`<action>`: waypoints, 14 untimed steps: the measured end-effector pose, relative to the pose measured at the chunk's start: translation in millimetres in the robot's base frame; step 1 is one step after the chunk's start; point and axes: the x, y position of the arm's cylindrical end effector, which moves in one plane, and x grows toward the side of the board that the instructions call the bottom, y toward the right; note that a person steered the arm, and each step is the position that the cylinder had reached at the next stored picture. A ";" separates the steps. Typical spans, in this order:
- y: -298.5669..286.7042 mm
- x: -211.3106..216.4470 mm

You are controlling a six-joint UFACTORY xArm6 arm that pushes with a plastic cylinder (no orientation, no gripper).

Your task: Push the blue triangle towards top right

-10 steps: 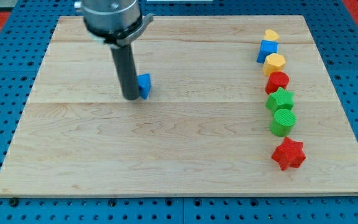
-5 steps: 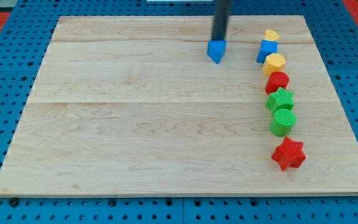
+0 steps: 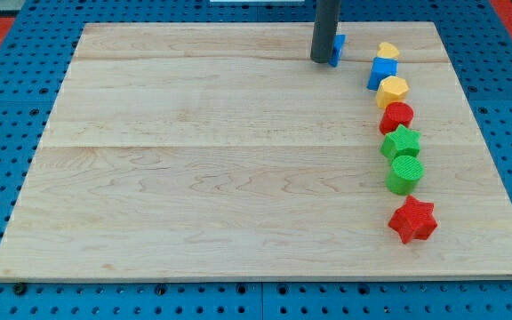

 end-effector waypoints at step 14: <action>34.9 -32.6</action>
